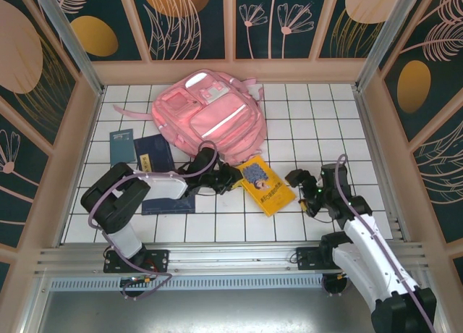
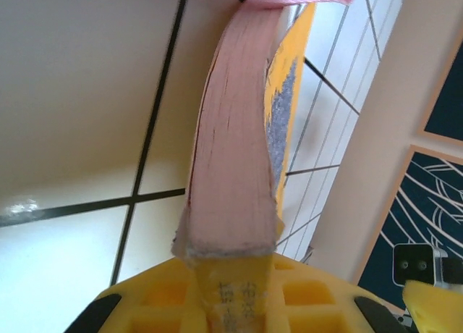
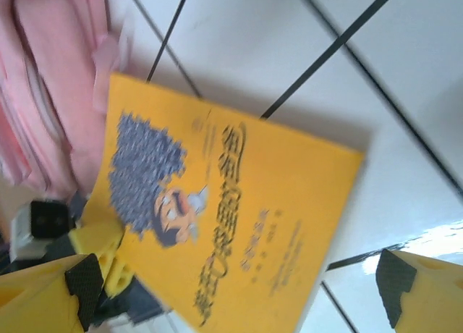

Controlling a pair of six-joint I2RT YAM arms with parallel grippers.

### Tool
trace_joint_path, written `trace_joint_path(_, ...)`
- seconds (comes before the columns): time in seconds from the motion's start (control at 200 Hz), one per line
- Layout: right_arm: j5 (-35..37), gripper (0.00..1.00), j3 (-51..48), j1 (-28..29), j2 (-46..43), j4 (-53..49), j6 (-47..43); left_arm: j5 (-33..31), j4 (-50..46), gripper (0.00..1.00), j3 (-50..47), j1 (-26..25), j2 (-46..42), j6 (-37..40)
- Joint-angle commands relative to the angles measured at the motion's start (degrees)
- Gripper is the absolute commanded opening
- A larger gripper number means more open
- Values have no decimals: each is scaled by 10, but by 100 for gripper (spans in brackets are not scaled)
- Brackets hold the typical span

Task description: Pack the student bag

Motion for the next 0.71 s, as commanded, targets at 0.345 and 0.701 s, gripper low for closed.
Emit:
trace_joint_path(0.345, -40, 94, 153, 4, 49, 66, -94, -37, -74, 0, 174, -4, -120, 133)
trace_joint_path(0.701, -131, 99, 191, -47, 44, 110, -53, -158, -123, 0, 322, 3, -147, 211)
